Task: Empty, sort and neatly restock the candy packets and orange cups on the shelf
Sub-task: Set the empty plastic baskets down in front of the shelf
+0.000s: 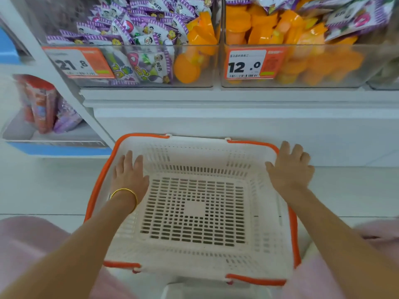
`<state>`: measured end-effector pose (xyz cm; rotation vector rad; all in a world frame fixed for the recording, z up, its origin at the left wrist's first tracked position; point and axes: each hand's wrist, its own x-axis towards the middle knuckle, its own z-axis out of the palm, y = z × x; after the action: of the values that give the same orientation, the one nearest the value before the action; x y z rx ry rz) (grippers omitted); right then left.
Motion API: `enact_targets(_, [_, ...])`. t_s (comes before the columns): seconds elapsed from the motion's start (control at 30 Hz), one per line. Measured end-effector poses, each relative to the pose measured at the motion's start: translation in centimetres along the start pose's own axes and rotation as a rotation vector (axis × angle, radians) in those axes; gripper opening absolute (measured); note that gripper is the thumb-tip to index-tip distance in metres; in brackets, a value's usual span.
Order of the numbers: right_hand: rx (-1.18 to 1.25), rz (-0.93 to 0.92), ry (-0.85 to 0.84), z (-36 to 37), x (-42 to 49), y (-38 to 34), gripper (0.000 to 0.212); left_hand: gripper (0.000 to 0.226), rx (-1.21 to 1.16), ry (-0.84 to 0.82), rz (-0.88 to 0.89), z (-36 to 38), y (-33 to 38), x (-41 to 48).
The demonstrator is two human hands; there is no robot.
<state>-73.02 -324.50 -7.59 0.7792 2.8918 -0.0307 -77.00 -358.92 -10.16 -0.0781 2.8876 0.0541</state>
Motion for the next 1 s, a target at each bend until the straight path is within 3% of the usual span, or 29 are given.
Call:
enact_targets(0.1, [0.326, 0.138, -0.158, 1.2, -1.5, 1.2, 0.064, 0.062, -0.041, -0.012, 0.069, -0.3, 1.6, -1.9])
enact_targets(0.27, [0.563, 0.011, -0.169, 1.4, -1.4, 2.4, 0.026, 0.056, -0.165, -0.132, 0.388, 0.2, 9.8, -5.0])
enact_targets(0.37, [0.807, 0.024, -0.293, 0.4, -0.9, 2.5, 0.034, 0.057, -0.311, -0.321, 0.500, 1.4, 15.5, -7.5])
enact_targets(0.5, [1.293, 0.112, -0.573, -0.1, -1.1, 1.6, 0.054, 0.066, -0.542, -0.535, 0.326, 3.3, 19.9, -9.3])
enact_targets(0.67, [1.401, 0.102, -0.781, -0.3, -1.7, -0.7, 0.059, 0.052, -0.616, -0.413, 0.170, 3.7, 20.2, -9.3])
enact_targets(0.8, [1.479, 0.126, -0.851, -0.1, -1.6, -1.4, 0.061, 0.025, -0.673, -0.373, 0.112, 4.1, 19.3, -8.6])
enact_targets(1.0, [1.517, 0.147, -0.880, 0.1, -1.4, -1.9, 0.052, 0.020, -0.741, -0.290, 0.068, 4.1, 18.3, -8.4])
